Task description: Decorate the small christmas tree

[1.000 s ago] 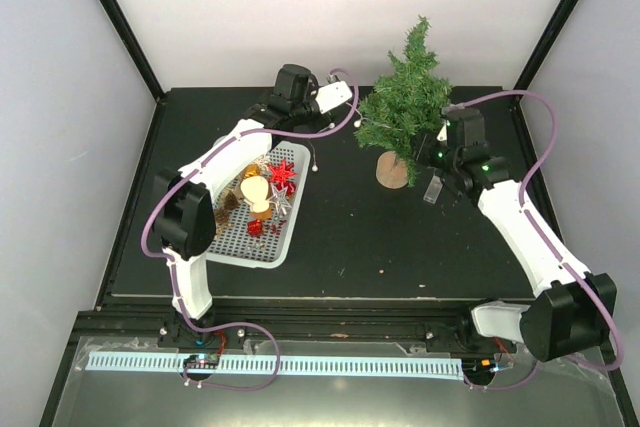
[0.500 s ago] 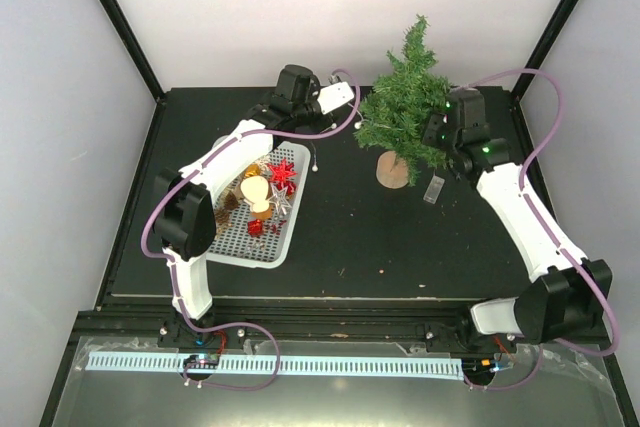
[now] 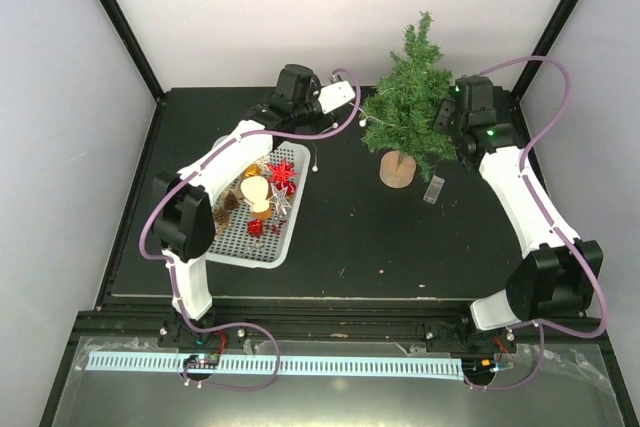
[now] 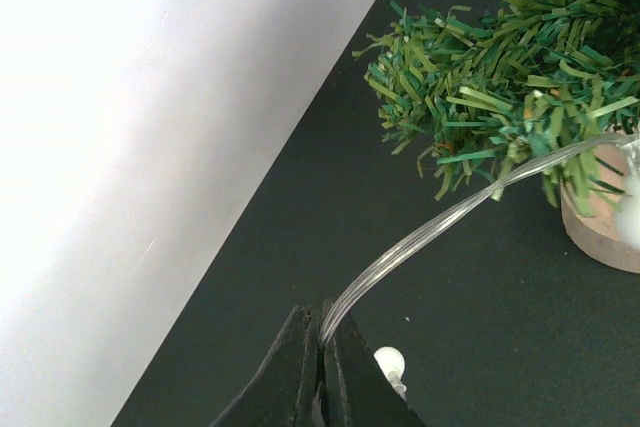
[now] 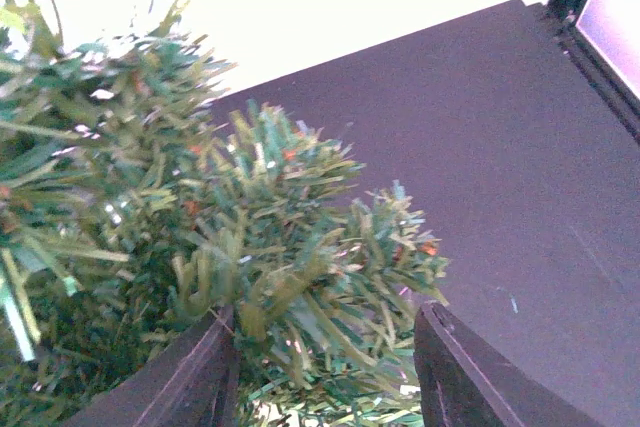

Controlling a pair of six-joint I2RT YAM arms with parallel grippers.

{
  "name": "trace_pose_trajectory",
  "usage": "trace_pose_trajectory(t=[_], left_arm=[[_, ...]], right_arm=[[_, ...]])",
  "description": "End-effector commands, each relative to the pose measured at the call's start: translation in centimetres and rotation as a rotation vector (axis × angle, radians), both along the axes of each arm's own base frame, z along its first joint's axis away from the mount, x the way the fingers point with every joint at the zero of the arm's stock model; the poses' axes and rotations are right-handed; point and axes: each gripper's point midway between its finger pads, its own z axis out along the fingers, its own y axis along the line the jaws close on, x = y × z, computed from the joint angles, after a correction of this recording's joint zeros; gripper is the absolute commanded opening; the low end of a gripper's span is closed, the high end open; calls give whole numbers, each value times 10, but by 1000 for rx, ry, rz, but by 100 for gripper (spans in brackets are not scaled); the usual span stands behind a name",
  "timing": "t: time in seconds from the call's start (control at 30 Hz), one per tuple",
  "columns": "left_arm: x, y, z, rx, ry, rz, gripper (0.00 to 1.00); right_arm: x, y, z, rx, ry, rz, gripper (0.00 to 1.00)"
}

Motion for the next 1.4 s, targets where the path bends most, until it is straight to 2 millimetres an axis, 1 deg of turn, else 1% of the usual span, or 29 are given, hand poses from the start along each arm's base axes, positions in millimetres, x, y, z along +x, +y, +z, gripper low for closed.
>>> trace_pose_trajectory(t=[0.0,0.07,0.17,0.23,0.43,0.57,0.7,0.83,0.9,0.97,1.13,1.27,1.33,1.37], left_arm=[[-5,-1,41,-51,-64,8,3],[-4,-1,41,-50,-68,10,4],[-2,-1,42,-44,-82,8,5],[1,-1,45,-41,-98,10,4],[11,-4,54,-33,-148,14,3],[20,-6,61,-50,-173,30,1],[25,-15,68,-104,-184,15,2],[26,-29,63,-144,-183,-50,1],[27,-32,64,-173,-196,-60,2],[30,-33,65,-205,-203,-55,2],[30,-35,68,-259,-169,-50,2],[28,-32,67,-279,-142,-50,2],[29,-30,66,-286,-129,-50,2],[29,-29,66,-290,-126,-49,2]], right_arm=[[16,-14,22,15,-65,-26,49],[17,-17,27,22,-81,-29,49],[10,-13,38,39,-113,-7,49],[1,-12,43,47,-129,6,49],[-27,-6,53,95,-159,50,49],[-42,-9,69,85,-196,49,50],[-46,-14,84,73,-231,34,50],[-37,-13,90,103,-255,18,50],[-31,-6,93,130,-275,51,51],[-27,0,101,150,-303,79,51],[-23,27,133,143,-371,257,58],[-34,46,163,137,-457,393,63],[-43,55,184,129,-531,465,67],[-46,59,191,124,-555,490,68]])
